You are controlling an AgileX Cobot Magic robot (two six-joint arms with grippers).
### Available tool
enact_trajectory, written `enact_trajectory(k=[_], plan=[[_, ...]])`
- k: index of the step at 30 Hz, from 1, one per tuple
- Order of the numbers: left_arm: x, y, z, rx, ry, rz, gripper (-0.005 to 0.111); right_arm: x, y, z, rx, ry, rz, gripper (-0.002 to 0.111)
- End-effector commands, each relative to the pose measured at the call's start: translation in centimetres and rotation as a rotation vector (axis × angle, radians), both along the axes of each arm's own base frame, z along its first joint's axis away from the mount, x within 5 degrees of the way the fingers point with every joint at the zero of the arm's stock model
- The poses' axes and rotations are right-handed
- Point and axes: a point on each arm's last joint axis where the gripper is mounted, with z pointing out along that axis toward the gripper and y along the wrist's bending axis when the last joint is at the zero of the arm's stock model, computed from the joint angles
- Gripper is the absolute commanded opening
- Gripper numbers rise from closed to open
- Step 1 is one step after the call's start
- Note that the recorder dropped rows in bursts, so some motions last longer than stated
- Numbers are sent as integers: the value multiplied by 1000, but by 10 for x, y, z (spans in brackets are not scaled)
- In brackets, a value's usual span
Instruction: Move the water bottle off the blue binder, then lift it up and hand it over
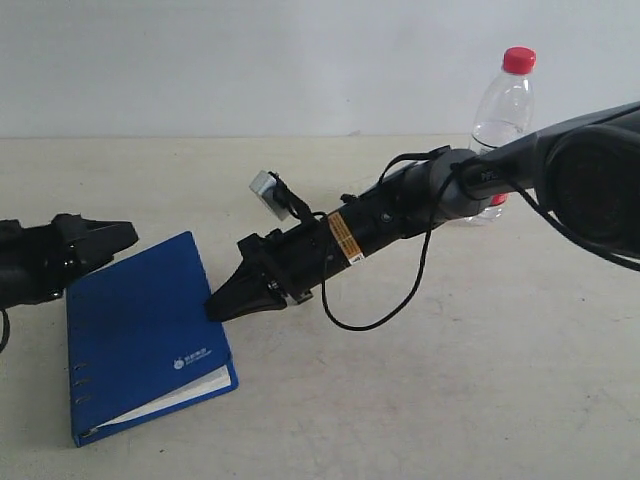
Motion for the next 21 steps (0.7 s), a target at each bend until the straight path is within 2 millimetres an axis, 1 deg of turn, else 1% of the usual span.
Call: enact_trajectory(k=[1,4,7,8,11,13,14,16,17,18,19,21], plan=[[-4,20,-2,142,98,119,51,7,-9,2,14,-31,-12,0],[-9,25,-5,240,154,109,51,12,-15,5,27,-72,-16,0],[-17,24,-10,241,186,103,51,16,-21,13,43,-118,-19,0],[-21,24,-13,241,205,105,51,20,-25,20,49,-135,-31,0],[-25,23,-21,238,243,98,52,21,-26,29,56,-149,-36,0],[-25,21,-26,198,268,98,61,21,-26,34,58,-150,-38,0],[-25,19,-29,164,278,85,67,20,-24,34,55,-137,-39,0],[-25,16,-32,115,291,68,72,17,-21,34,47,-107,-41,1],[-25,14,-34,97,289,57,71,15,-18,34,47,-106,-35,5],[-25,13,-36,82,289,51,71,13,-14,34,47,-105,-25,15],[-24,11,-37,59,278,34,71,8,-8,34,48,-105,-9,32],[-24,7,-38,16,260,1,71,1,2,34,49,-104,19,59]])
